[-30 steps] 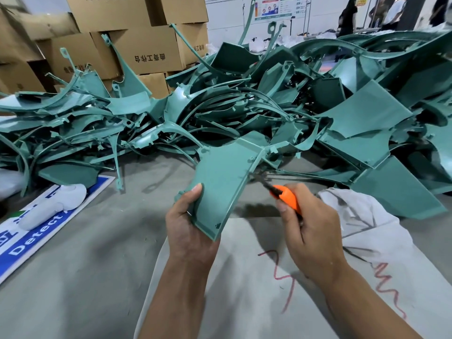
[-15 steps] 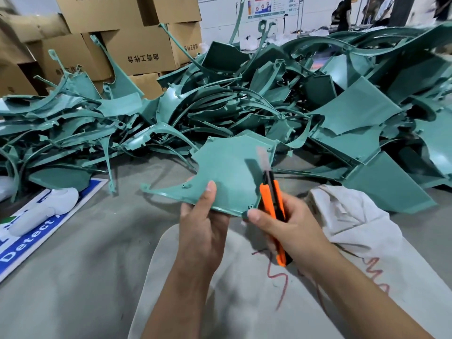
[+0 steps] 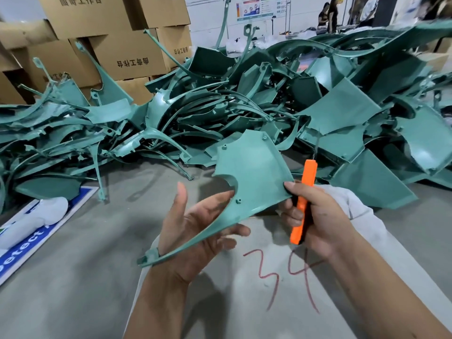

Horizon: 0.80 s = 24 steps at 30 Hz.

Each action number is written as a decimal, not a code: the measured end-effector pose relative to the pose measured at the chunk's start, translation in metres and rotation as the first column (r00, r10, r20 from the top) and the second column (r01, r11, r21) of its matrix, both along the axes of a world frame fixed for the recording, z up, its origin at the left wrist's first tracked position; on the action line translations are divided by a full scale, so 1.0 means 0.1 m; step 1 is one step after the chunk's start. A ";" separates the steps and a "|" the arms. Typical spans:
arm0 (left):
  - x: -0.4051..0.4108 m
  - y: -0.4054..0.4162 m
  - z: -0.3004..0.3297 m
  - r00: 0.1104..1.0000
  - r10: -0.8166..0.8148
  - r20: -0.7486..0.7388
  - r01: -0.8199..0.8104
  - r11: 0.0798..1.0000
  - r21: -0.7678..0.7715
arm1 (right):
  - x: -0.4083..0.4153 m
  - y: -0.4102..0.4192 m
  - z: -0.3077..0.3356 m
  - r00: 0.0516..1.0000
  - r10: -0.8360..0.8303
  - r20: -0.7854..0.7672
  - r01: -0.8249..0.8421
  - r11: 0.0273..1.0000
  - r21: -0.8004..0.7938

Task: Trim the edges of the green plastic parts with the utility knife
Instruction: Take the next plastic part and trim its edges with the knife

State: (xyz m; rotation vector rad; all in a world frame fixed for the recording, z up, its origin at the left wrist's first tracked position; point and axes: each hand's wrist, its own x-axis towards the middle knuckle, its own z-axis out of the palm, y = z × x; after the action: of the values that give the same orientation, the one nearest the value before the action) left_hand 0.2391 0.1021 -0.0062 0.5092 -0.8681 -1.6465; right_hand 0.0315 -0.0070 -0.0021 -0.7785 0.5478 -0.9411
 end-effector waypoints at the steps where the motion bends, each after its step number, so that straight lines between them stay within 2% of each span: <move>1: -0.01 0.01 0.00 0.995 -0.078 0.061 0.081 0.995 -0.051 | -0.01 0.00 0.01 1.000 -0.002 0.009 0.002 1.000 0.001; 3: -0.07 0.02 -0.02 0.961 -0.184 0.208 0.218 0.964 -0.154 | -0.01 -0.01 0.01 0.997 -0.013 0.081 0.012 1.000 0.012; 5: -0.12 0.03 -0.05 0.916 -0.271 0.296 0.333 0.925 -0.184 | 0.00 -0.01 0.01 0.985 -0.035 0.168 0.030 0.999 0.032; 7: -0.18 0.03 -0.06 0.897 -0.284 0.339 0.357 0.917 -0.176 | 0.00 -0.02 0.00 0.968 -0.080 0.237 0.078 0.997 0.020; 9: -0.24 0.04 -0.05 0.910 -0.227 0.347 0.300 0.938 -0.172 | -0.01 -0.04 0.01 0.956 -0.143 0.256 0.157 0.987 -0.033; 14: -0.34 0.07 0.00 0.983 -0.041 0.181 0.077 0.978 -0.194 | 0.00 -0.04 -0.01 0.966 -0.256 0.025 0.257 0.953 -0.159; 16: -0.36 0.06 0.01 0.986 0.007 0.168 0.028 0.979 -0.201 | 0.05 0.00 -0.01 0.962 -0.266 -0.066 0.245 0.943 -0.225; 20: -0.45 0.04 0.01 0.936 0.035 0.349 0.038 0.979 -0.200 | 0.13 0.07 -0.02 0.994 -0.097 -0.051 0.083 0.971 -0.226; 22: -0.51 0.02 0.01 0.901 -0.001 0.433 0.086 0.980 -0.177 | 0.13 0.10 -0.04 0.996 -0.059 -0.072 0.041 0.973 -0.226; 24: -0.53 0.01 0.01 0.884 -0.062 0.464 0.133 0.984 -0.122 | 0.13 0.12 -0.06 0.999 -0.036 -0.030 0.030 0.982 -0.184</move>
State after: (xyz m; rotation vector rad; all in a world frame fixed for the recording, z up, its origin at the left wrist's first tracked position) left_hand 0.1858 0.1034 -0.0054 0.7777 -1.3775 -1.5568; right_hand 0.0450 0.0053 -0.0078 -0.9543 0.5087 -1.0211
